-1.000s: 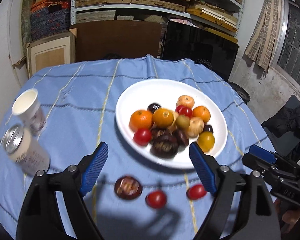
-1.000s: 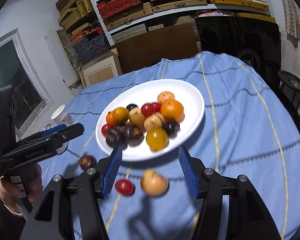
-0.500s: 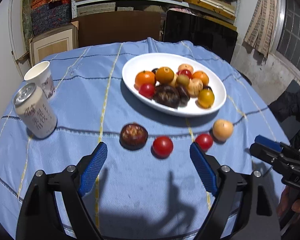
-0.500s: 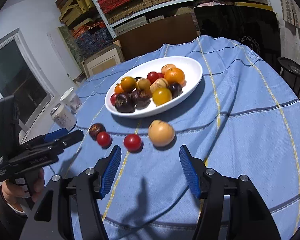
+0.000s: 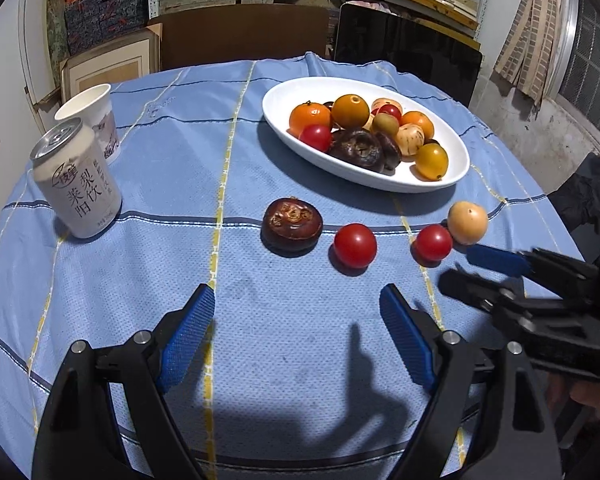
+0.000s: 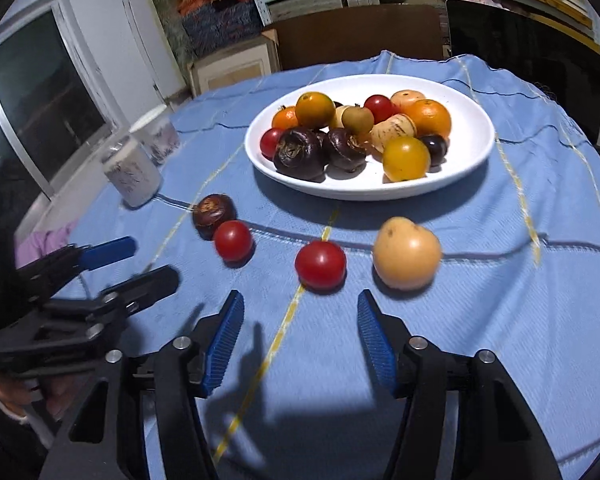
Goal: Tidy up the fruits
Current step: 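Move both open tools back toward the remaining fruits on the table, then grasp a red tomato with the right tool while the left tool grasps another tomato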
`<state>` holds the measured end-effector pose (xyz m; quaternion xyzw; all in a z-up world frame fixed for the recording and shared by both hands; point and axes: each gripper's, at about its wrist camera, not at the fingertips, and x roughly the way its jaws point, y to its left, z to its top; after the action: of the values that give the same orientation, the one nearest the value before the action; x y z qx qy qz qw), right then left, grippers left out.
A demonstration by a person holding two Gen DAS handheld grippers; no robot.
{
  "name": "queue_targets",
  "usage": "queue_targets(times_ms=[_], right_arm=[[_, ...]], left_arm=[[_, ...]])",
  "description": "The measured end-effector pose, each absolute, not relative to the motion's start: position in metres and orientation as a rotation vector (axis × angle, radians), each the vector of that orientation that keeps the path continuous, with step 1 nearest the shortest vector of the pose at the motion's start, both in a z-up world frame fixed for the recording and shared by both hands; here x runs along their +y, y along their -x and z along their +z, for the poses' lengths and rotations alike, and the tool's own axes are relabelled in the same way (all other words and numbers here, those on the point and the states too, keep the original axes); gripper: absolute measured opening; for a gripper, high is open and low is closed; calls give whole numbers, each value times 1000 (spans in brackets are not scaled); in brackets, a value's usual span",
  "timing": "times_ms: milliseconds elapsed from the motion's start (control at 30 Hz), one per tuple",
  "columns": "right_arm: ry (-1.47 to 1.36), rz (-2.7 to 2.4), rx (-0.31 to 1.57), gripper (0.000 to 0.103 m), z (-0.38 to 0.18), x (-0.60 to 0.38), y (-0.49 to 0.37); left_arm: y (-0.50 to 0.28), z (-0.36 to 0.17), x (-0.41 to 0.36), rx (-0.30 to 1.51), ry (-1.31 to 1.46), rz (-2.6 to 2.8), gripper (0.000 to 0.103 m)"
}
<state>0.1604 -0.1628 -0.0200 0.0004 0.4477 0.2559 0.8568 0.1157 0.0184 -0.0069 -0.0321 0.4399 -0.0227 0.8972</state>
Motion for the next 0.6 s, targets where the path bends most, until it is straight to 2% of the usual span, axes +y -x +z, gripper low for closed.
queue_targets(times_ms=[133,200,233,533,600], right_arm=[[31,515,950,55,-26,-150,-173],[54,503,952,46,-29,-145,-177],[66,491,947,32,-29,-145,-178],[-38,519,930,31,-21,-185,-160],[-59,513,927,31,-21,-195,-155]], left_arm=[[-117,-8,22,914,69,-51,82],[-119,-10,22,923,75,-54,82],[-120,-11,22,928,77,-57,82],[-133,-16,-2,948,55,-93,82],[-138,-18,-10,960,48,-101,71]])
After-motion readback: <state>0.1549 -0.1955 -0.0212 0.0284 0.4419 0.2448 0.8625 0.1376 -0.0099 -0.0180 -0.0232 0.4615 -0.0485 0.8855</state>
